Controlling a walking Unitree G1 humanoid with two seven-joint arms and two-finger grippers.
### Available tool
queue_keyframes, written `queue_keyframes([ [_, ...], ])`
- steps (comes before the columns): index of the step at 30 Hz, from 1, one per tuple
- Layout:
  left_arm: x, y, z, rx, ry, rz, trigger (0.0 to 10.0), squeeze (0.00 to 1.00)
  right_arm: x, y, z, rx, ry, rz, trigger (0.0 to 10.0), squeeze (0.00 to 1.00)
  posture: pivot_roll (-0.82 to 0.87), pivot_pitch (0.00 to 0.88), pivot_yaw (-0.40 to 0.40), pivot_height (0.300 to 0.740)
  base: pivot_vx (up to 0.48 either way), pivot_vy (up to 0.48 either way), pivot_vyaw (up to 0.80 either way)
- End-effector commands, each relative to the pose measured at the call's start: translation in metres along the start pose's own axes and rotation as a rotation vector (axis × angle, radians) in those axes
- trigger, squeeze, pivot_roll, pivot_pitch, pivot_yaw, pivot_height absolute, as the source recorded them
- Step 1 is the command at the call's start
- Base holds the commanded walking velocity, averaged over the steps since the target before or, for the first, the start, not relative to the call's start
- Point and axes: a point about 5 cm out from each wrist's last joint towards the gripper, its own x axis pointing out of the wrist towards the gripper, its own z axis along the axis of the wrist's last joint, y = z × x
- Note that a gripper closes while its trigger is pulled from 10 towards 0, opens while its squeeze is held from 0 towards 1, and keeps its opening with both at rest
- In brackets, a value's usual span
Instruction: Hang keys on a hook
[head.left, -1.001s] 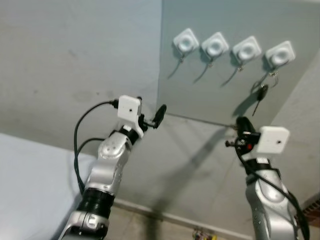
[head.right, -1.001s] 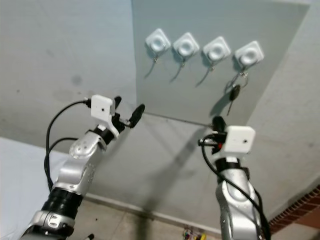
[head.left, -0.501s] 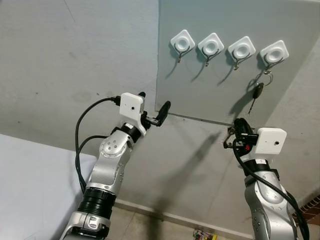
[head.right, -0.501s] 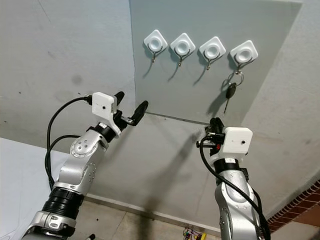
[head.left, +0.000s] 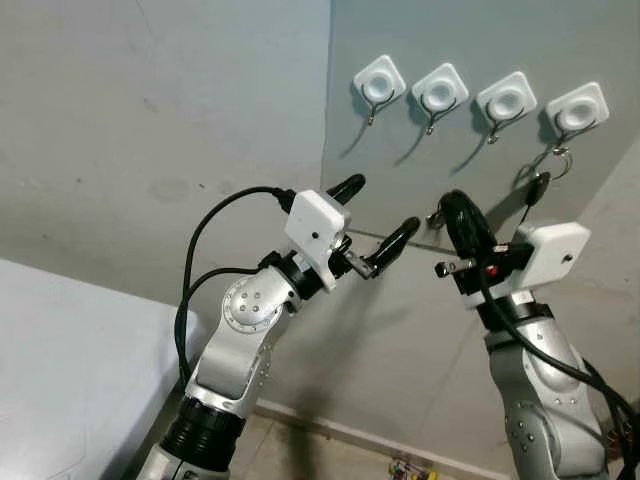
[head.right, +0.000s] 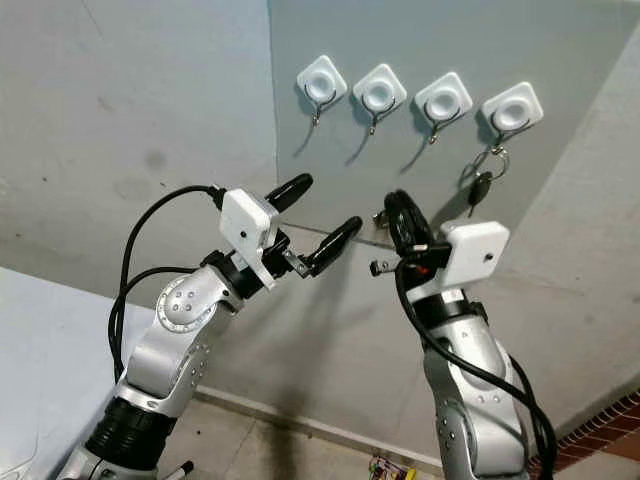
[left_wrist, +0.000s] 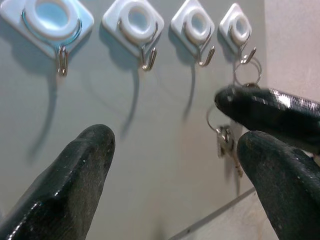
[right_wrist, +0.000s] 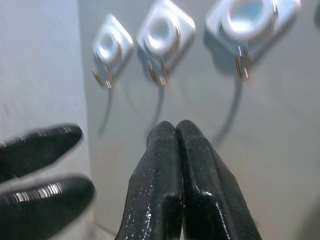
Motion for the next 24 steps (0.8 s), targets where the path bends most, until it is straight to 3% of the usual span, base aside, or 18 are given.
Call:
queue_keyframes([
  [1,0.004,0.004,0.013,0.015,-0.036,-0.008,10.0,0.0,0.007,0.005,0.012,0.011,-0.044,0.03,10.0,0.0,0.01,0.024,-0.01,0.74,0.0,0.0,0.0],
  [9,0.004,0.012,0.026,0.009,-0.066,0.013,10.0,0.0,0.022,0.007,0.019,0.031,-0.064,0.039,10.0,0.0,0.01,0.024,-0.011,0.74,0.0,0.0,0.0],
  [24,0.005,0.013,0.027,0.006,-0.063,0.024,10.0,0.0,0.042,0.009,0.024,0.068,-0.092,0.048,10.0,0.0,0.01,0.022,-0.018,0.74,0.0,0.0,0.0],
])
